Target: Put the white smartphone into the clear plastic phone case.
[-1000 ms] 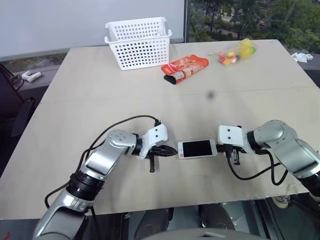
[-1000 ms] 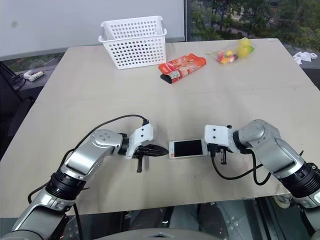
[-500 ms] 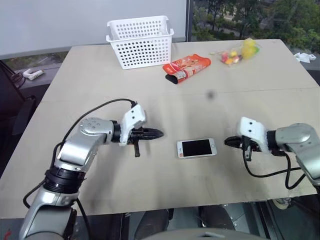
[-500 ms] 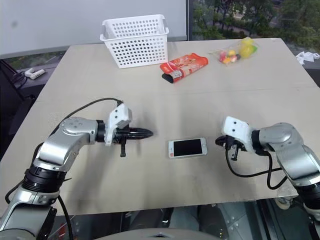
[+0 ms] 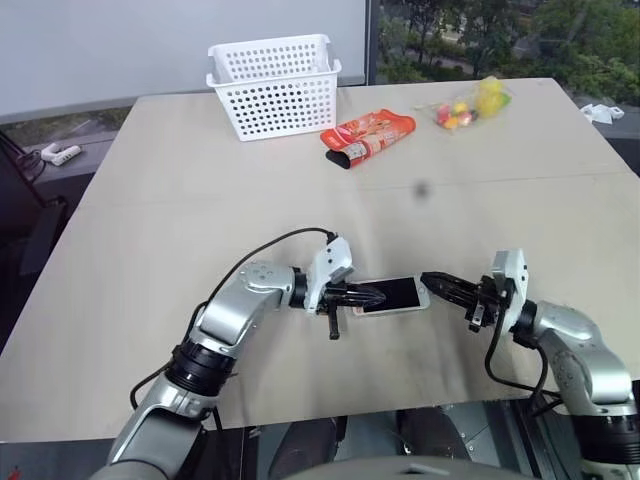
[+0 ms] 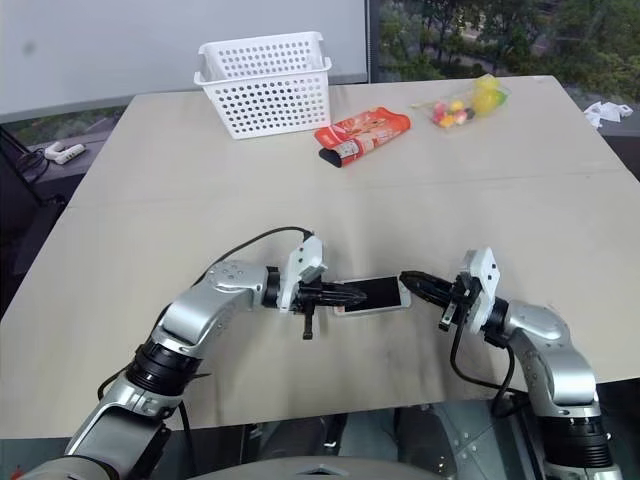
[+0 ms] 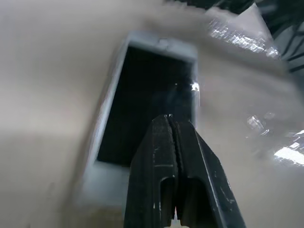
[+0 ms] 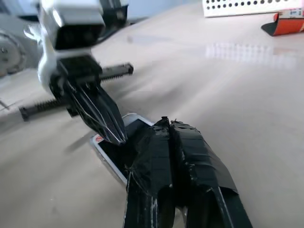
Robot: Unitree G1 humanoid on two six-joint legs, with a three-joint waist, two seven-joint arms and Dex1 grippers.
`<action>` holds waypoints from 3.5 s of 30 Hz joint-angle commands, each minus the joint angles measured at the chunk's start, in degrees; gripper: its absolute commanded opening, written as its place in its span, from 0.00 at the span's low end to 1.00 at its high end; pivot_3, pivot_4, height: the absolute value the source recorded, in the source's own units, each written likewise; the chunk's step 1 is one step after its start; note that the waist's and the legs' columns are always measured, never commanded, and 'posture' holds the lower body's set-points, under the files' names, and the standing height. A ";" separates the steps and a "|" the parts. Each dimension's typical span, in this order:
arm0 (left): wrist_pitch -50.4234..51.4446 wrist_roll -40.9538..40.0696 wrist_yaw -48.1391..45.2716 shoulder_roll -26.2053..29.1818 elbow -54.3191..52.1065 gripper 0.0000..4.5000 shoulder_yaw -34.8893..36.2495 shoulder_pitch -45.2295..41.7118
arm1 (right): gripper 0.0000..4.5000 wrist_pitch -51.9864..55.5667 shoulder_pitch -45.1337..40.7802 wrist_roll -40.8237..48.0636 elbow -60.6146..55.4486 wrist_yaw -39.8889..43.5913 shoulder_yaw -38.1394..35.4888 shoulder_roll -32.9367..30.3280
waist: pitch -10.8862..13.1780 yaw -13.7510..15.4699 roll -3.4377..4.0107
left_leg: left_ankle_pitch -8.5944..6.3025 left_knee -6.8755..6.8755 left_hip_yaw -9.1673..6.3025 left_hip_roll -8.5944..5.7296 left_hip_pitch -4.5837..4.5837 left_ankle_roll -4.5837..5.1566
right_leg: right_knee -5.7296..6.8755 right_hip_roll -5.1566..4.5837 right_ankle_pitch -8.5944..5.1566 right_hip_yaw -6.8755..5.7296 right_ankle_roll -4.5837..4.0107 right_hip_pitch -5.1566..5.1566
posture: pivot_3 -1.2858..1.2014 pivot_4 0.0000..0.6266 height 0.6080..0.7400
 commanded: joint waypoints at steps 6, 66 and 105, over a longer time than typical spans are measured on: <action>-2.87 3.17 -0.37 2.23 2.72 0.00 -1.10 1.38 | 0.01 -10.61 -2.58 -9.56 18.30 1.11 6.51 -2.16 | -0.11 -0.16 0.05 | -0.02 -0.04 0.04 0.00 0.40 0.02 | -0.03 0.01 0.00 0.05 0.00 0.36 | 0.52 0.24 1.00; -2.81 4.68 -1.33 2.27 1.73 0.00 -1.69 1.31 | 0.01 -27.95 0.49 -9.80 31.55 17.59 16.99 -7.74 | -2.58 1.83 0.16 | -1.48 -1.21 -0.04 0.89 2.17 0.05 | -2.32 0.39 -0.47 -0.16 -0.31 2.52 | 0.52 0.24 1.00; -4.82 -11.76 4.88 10.35 -15.68 0.94 31.05 24.81 | 0.96 -10.75 7.41 4.08 9.62 13.52 -6.36 -25.63 | -0.32 1.61 0.74 | -1.42 -0.04 0.06 0.84 0.00 0.01 | -1.45 0.39 -0.41 -0.14 -0.27 0.51 | 0.52 0.24 1.00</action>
